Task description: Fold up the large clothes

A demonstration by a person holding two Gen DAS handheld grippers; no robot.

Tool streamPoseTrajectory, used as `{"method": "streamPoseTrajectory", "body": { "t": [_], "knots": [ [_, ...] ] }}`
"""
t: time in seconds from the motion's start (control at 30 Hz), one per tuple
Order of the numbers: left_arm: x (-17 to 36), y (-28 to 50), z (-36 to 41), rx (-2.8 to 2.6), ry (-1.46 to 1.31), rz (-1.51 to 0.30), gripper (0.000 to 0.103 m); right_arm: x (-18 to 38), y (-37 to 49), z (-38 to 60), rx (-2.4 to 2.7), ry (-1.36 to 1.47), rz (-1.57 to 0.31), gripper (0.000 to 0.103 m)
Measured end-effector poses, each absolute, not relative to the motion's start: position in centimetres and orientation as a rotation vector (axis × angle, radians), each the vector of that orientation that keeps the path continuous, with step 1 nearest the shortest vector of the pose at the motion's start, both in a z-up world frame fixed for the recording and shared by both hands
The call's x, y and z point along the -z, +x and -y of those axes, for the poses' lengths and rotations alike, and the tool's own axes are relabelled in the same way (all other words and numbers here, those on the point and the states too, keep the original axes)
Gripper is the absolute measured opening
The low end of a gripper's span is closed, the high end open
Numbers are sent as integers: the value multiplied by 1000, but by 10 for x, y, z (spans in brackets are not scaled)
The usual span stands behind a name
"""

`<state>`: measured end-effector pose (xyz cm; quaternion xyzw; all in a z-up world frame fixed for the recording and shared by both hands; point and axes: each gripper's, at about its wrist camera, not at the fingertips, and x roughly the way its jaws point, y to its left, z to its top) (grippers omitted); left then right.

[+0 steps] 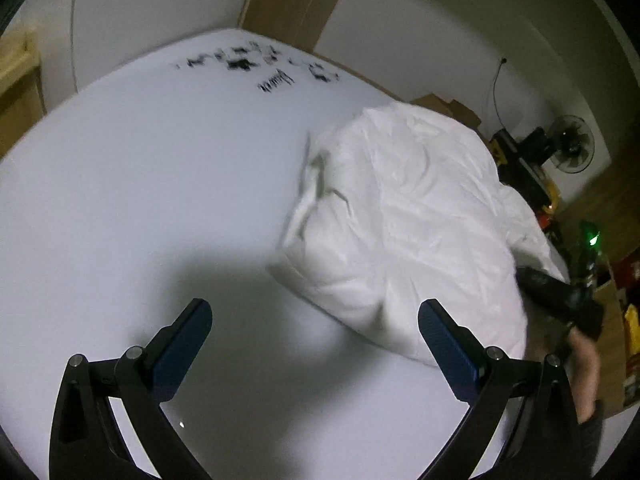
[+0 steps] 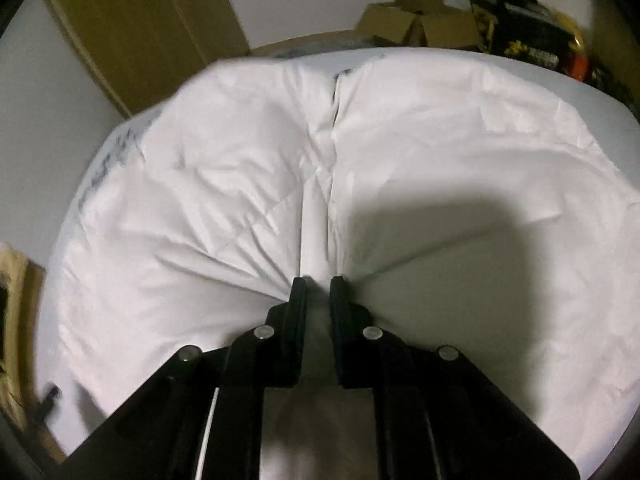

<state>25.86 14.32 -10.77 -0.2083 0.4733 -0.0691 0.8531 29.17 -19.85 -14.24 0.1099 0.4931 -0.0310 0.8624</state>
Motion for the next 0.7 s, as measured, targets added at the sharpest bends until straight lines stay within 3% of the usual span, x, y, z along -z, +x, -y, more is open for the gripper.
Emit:
{"method": "streamPoseTrajectory", "body": {
  "t": [0.2, 0.3, 0.47, 0.6, 0.67, 0.7],
  "knots": [
    [111, 241, -147, 169, -451, -997, 103, 111, 237, 195, -17, 251, -988, 12],
    [120, 248, -148, 173, -498, -1047, 103, 160, 231, 184, 12, 212, -1069, 8],
    [122, 242, -150, 212, -546, -1047, 103, 134, 222, 171, -21, 198, -1029, 10],
    [142, 252, -155, 296, -765, -1136, 103, 165, 232, 160, -20, 103, -1051, 9],
    [149, 256, -155, 332, -853, -1140, 103, 156, 231, 171, -19, 204, -1055, 15],
    [149, 259, -155, 345, -873, -1129, 103, 147, 224, 181, -16, 287, -1017, 34]
  ]
}}
